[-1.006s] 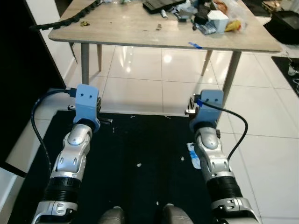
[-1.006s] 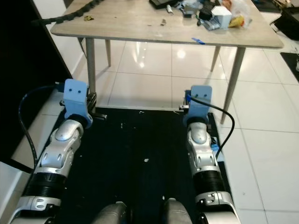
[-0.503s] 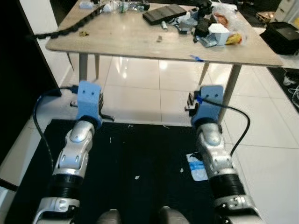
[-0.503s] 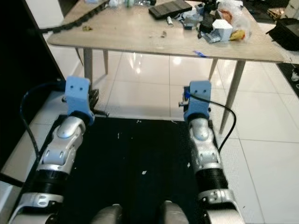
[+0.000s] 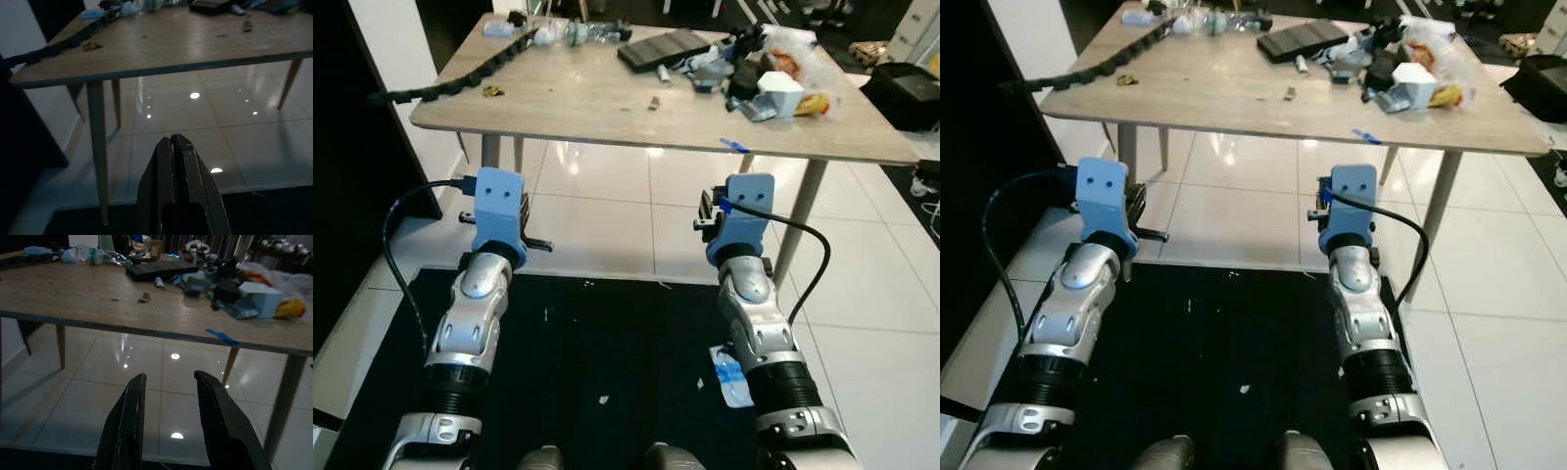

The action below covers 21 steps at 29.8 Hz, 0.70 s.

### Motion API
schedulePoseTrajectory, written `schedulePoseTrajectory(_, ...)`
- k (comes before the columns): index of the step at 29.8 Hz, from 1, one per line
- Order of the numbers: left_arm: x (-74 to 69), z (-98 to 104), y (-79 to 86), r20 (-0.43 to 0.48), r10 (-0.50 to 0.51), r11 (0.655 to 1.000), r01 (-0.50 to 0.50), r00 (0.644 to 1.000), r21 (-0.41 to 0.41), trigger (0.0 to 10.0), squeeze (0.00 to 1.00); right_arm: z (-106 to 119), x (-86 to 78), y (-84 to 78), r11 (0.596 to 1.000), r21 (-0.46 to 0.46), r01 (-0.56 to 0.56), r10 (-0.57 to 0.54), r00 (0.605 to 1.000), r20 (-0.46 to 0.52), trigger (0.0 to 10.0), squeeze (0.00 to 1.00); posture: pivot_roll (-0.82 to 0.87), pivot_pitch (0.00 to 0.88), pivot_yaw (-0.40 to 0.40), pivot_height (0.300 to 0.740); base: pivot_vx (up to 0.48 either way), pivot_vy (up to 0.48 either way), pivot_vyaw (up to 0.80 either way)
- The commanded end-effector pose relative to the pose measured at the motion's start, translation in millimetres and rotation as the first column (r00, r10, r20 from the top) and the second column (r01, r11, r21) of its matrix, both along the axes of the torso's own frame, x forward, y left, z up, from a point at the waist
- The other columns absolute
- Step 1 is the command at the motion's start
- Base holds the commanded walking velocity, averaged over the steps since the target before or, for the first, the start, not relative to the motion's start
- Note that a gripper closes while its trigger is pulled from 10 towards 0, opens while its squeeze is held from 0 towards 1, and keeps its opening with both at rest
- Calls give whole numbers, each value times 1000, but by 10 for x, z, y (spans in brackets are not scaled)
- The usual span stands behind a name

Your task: Picking trash to rubbish bin

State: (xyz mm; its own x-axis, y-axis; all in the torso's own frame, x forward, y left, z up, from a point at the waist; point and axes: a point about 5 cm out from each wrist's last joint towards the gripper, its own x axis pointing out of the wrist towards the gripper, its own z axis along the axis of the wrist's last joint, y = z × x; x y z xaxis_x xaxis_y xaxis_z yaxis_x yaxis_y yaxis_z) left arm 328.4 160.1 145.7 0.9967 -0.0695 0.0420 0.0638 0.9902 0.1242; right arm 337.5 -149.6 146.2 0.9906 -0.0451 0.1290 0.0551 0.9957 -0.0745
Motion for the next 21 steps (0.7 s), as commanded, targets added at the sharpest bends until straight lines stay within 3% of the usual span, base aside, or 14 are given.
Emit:
schedulePoseTrajectory(1,-17,-17,-36,-5,-13,1000,13,1000,11,10000,0,-57,-20,-40,1000,-5,8,-8,1000,-27,10000,0,-7,40,-20,740,330,0,0)
schedulePoseTrajectory(8,-13,9,-60,5,-21,1000,21,1000,5,10000,0,-100,-45,2,1000,8,-3,4,999,-51,10000,0,-6,42,-16,740,328,0,0)
schedulePoseTrajectory(16,-18,19,-86,8,-33,999,33,999,6,10000,0,-105,-33,-89,999,14,37,-36,998,-60,10000,0,-7,39,-10,740,329,0,-713)
schedulePoseTrajectory(21,2,62,-111,20,-41,999,41,999,-3,10000,0,-70,-33,-62,1000,2,23,-23,999,-37,10000,0,-7,24,-11,740,329,0,0)
